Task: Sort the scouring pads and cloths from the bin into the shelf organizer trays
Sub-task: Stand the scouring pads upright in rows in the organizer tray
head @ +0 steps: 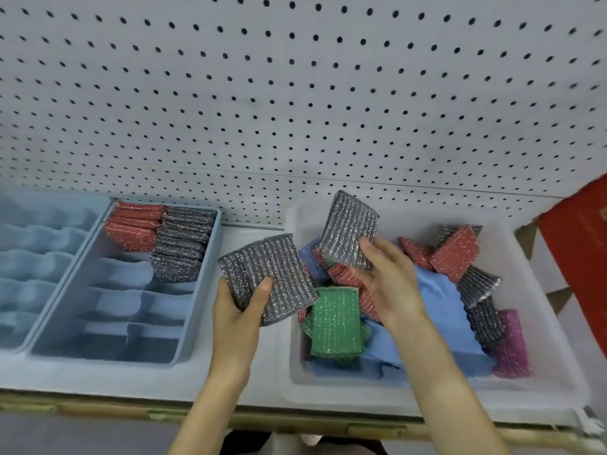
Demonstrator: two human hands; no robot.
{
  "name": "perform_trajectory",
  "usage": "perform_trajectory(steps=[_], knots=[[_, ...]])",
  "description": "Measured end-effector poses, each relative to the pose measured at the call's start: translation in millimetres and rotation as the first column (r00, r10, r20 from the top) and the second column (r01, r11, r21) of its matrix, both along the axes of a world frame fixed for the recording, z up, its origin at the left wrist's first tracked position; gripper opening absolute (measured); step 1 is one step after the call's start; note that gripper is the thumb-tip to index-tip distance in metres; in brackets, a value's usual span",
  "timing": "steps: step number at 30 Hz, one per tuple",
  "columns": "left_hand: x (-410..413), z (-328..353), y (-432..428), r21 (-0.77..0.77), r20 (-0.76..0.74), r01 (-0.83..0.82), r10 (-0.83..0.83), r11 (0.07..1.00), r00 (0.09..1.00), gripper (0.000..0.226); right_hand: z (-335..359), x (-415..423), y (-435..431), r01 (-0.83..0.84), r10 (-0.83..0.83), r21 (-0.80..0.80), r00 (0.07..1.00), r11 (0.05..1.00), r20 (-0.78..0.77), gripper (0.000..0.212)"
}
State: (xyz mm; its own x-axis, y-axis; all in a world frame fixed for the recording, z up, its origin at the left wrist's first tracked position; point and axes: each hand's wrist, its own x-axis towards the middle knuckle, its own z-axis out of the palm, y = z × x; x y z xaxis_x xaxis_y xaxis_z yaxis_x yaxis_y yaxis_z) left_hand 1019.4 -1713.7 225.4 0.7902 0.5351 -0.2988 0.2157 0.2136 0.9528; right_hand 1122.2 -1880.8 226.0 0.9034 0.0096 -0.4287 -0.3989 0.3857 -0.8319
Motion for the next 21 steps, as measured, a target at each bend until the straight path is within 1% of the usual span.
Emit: perform_trajectory(steps=[1,2,4,7,9,11,15,17,19,20,21], knots=[[4.1,1.7,-6.3,0.003,0.007,0.035,-0.035,0.999,0.999,0.024,9.2,-12.6,-6.8,-0.046,0.046,0.036,0.999,0.998,0.006,0.006],[8.5,3.6,-13.2,-0.001,0.012,0.073,-0.073,0.997,0.997,0.025,14.5,-23.6,-11.3,-0.089,0.089,0.022,0.996,0.996,0.012,0.005],[16.1,6.9,-29.1,-0.04,0.025,0.146,-0.145,0.988,0.989,0.033,17.6,-40.8,-17.1,-0.112,0.114,-0.103,0.993,0.988,0.015,0.008],[23.2,8.1,-52.3,-0.121,0.032,0.215,-0.213,0.969,0.977,0.038,8.3,-49.7,-28.9,-0.02,0.028,-0.258,0.999,0.966,0.024,0.014],[26.6,7.2,-66.1,-0.118,0.016,0.26,-0.26,0.958,0.965,0.047,2.1,-51.6,-38.6,0.033,-0.013,-0.321,0.998,0.947,0.062,0.02],[29.7,6.1,-79.0,-0.086,-0.009,0.296,-0.298,0.951,0.954,0.056,-3.0,-55.1,-48.8,0.063,-0.032,-0.369,0.995,0.927,0.09,0.021],[35.0,-1.0,-101.2,-0.063,-0.03,0.345,-0.347,0.936,0.937,0.046,-8.4,-61.8,-76.5,0.068,-0.036,-0.416,0.996,0.907,0.086,0.012],[36.3,-4.9,-109.2,-0.05,-0.04,0.38,-0.382,0.924,0.923,0.042,-14.7,-58.7,-101.2,0.137,-0.101,-0.449,0.989,0.883,0.105,0.012],[37.3,-9.0,-115.2,-0.034,-0.045,0.394,-0.395,0.919,0.918,0.039,-27.1,-52.3,-134.7,0.26,-0.229,-0.517,0.965,0.816,0.125,0.008],[37.7,-10.1,-117.6,-0.023,-0.049,0.395,-0.395,0.919,0.917,0.037,-33.8,-48.3,-151.6,0.294,-0.272,-0.585,0.954,0.756,0.128,0.005],[38.2,-11.7,-119.4,-0.015,-0.054,0.395,-0.395,0.919,0.917,0.035,-39.1,-44.9,-166.1,0.295,-0.282,-0.664,0.951,0.687,0.131,0.01]])
